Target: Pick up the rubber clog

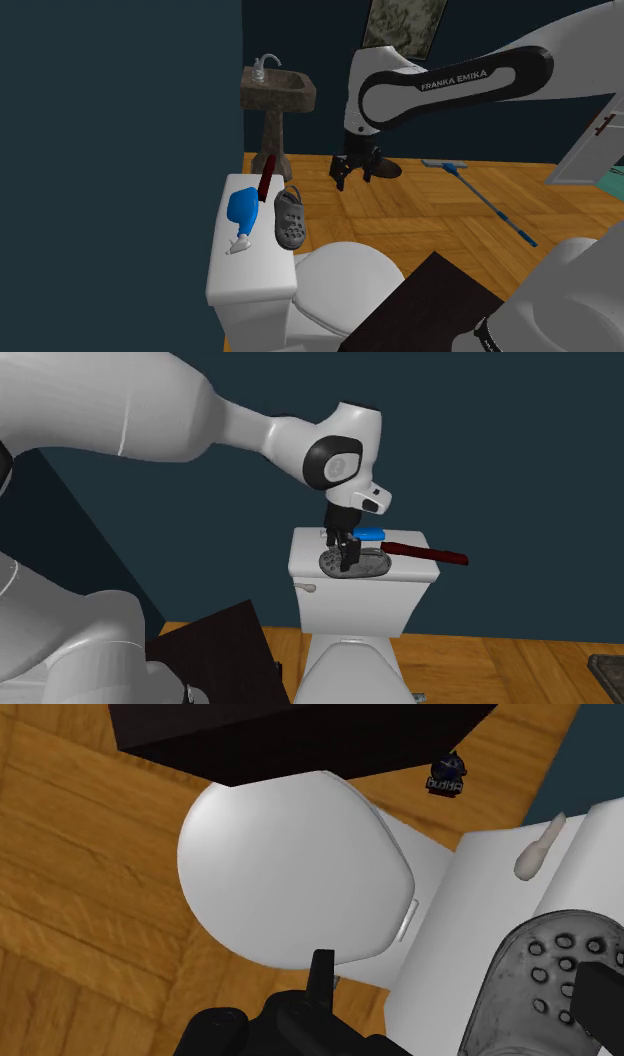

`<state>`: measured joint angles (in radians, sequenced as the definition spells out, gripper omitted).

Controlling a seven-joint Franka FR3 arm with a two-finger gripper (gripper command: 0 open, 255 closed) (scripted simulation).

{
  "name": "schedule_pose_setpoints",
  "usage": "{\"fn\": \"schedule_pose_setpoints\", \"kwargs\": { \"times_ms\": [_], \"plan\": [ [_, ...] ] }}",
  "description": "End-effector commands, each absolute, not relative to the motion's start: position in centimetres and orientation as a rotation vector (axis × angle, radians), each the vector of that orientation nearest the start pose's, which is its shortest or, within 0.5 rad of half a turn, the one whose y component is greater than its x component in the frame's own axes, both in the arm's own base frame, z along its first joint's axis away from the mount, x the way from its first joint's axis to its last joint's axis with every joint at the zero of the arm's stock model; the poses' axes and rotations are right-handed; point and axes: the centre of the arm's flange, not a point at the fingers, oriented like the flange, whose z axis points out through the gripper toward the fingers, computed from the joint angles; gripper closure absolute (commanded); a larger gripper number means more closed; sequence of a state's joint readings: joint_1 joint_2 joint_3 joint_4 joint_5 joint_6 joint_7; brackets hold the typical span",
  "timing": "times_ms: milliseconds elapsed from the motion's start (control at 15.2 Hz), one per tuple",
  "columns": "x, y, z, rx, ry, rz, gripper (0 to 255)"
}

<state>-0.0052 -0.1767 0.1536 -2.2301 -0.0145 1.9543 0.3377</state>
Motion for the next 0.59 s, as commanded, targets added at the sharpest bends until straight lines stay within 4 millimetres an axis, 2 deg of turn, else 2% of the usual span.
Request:
{"fn": "schedule_pose_setpoints", "kwargs": {
  "times_ms": [0,528],
  "plan": [
    [49.7,7.6,42.1,-3.176,0.332,0.146,0],
    [57.5,9.0,35.1,-3.130,0.457,0.165,0]
  ]
}}
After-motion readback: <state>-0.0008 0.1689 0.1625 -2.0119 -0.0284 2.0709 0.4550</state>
